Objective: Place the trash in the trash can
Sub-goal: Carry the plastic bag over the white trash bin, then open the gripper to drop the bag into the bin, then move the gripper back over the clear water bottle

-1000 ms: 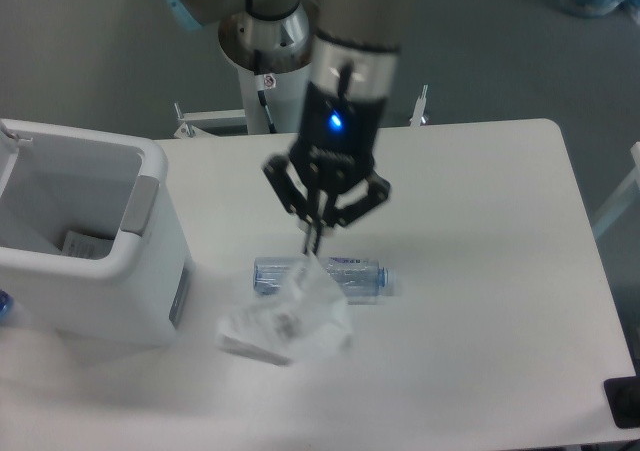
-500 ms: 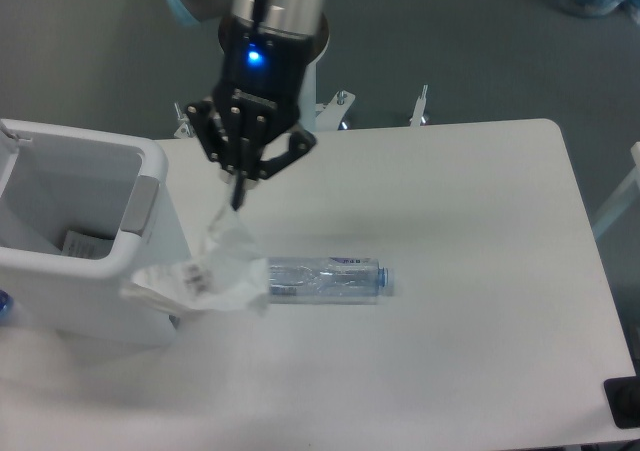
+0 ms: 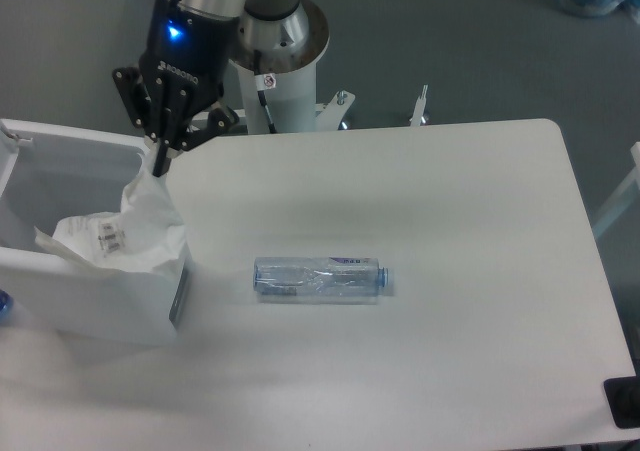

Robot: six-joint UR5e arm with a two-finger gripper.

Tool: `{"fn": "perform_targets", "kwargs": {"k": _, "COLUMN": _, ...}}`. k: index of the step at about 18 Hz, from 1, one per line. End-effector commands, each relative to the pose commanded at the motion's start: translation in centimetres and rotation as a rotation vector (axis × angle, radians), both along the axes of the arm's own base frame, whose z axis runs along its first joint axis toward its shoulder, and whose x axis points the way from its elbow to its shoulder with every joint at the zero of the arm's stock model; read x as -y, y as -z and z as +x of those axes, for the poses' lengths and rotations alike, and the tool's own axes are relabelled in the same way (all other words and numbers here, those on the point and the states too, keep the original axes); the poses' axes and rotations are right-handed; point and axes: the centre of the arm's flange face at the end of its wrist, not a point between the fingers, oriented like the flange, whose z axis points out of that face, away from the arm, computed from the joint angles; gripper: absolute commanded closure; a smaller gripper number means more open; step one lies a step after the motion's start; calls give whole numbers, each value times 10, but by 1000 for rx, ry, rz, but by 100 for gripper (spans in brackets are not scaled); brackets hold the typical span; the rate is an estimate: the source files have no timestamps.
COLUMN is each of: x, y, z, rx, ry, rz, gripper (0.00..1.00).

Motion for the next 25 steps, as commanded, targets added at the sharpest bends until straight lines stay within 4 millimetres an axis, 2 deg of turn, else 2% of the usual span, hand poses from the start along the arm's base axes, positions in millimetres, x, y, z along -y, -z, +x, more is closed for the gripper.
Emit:
{"fn": "perform_targets", "kwargs": {"k": 8, "x": -4, "y": 16, "z": 33, "rx": 16, "ry": 57, "rz": -25, "gripper": 91}}
{"fn": "perform_targets", "kwargs": {"k": 9, "x": -3, "y": 15, "z": 35, "rx": 14, "ry": 59, "rz": -22, "gripper": 87}}
{"fn": "perform_targets", "kwargs": {"k": 10, "x": -3, "y": 14, "z": 37, "rx": 13, "ry": 62, "rz": -20, "gripper": 77}}
{"fn": "perform_targets", "kwargs": {"k": 11, "x": -3, "y": 13, "z": 40, "rx": 12, "ry": 68, "rz": -19, "gripper": 57}}
{"fn": "perform_targets", "kwargs": {"k": 12, "x": -2, "y": 11, "z": 44, "rx": 7, "ry": 71, "rz": -18, "gripper": 22}}
{"fn": "perform_targets", "kwargs": {"k": 13, "x": 0, "y": 8, "z": 45, "rx": -1, "ry": 72, "rz": -11, "gripper": 5}}
{"fn": "perform_targets", "kwargs": {"k": 14, "x": 1, "y": 6, "z": 45, "rx": -4, "ry": 70, "rz": -10, "gripper": 0}}
{"fn": "perform_targets", "kwargs": {"k": 22, "x": 8, "y": -8, "z": 48, "rx": -30, "ry": 65, "rz": 11, "gripper": 0}}
{"fn": "perform_targets", "kwargs": {"k": 24, "x": 10, "y": -13, "z": 36, "rx": -37, "ry": 43, "rz": 18, "gripper": 0}}
{"fn": "perform_targets", "kwargs": {"k": 25, "x": 17, "y": -16, "z": 20, "rx": -43, "ry": 12, "rz": 23, "gripper": 0}}
